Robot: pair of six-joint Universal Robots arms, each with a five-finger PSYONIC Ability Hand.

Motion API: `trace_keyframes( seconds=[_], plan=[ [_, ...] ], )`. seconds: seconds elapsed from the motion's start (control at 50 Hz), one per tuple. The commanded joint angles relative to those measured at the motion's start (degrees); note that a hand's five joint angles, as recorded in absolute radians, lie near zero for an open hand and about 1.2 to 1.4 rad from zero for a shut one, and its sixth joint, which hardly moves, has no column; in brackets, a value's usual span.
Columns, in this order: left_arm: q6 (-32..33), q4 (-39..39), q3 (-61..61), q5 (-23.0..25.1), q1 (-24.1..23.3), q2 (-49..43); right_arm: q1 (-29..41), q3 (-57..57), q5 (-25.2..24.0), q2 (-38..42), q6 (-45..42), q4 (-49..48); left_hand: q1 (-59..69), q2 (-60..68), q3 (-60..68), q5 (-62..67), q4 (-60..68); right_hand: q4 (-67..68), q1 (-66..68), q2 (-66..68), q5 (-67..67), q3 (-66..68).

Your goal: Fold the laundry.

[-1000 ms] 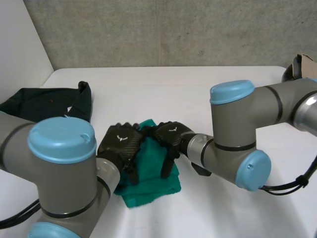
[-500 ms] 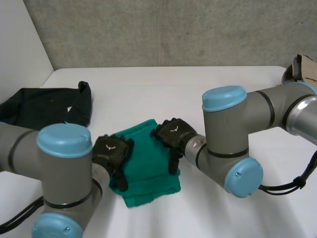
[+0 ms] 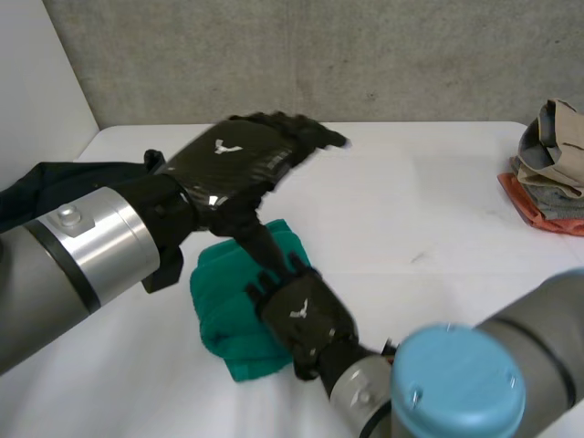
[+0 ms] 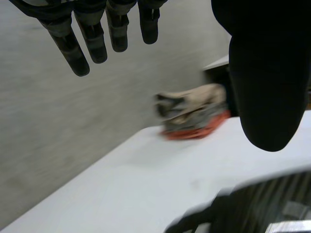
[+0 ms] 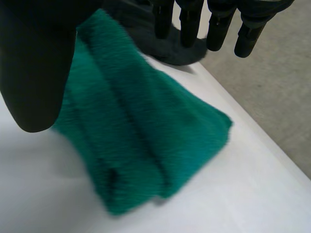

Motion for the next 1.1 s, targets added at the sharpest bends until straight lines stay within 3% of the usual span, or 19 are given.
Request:
trace_keyframes(
  seconds=[0.02,0.3,0.52,0.6,0.62,0.68,0.9,1.1],
  plan=[
    [0.34,-3.83,2.23,14.46,-0.17,-0.86,1.66,1.76,1.14,5.06,-0.43,-9.88,0.80,-1.79,-1.93,-2.75,-1.62,-1.83,-2.52,-1.88,-2.57,-1.80],
    [-0.01,0.91,-0.32,7.09,-2.81,0.11,0.95,-4.65,1.32,13.84,-3.86,-16.91,0.80,-1.79,-1.93,-2.75,-1.62,-1.83,-2.52,-1.88,-2.57,-1.80],
    [-0.53,2.67,-1.11,6.47,-2.20,0.99,0.60,-9.58,2.02,15.43,-4.21,-17.80,0.80,-1.79,-1.93,-2.75,-1.62,-1.83,-2.52,-1.88,-2.57,-1.80],
    [-0.80,2.67,-1.11,6.47,-1.76,1.07,0.25,-12.12,1.50,16.75,-4.04,-16.57,0.80,-1.79,-1.93,-2.75,-1.62,16.45,15.77,16.40,15.71,16.49],
    [-0.89,2.67,-1.11,6.47,-1.67,1.16,-0.10,-13.26,0.97,17.36,-4.12,-16.13,0.80,-1.79,-1.93,-2.75,-1.62,33.49,32.81,33.44,32.75,33.53],
    [-0.97,2.76,-0.94,6.29,-1.23,1.43,-0.71,-15.20,0.01,17.89,-3.95,-15.17,0.80,-1.79,-1.93,-2.75,-1.62,68.05,67.36,68.00,67.30,68.08],
    [-2.20,3.72,0.38,5.68,0.71,2.92,-5.28,-19.16,-0.26,13.77,-1.31,-13.41,0.80,-1.79,-1.93,-2.75,-1.62,68.17,67.48,68.12,67.43,68.20],
    [-6.68,6.10,3.63,3.30,1.67,4.68,-15.47,-27.68,-0.79,7.70,0.18,-11.65,0.80,-1.79,-1.93,-2.75,-1.62,68.17,67.48,68.12,67.43,68.20]
  ],
)
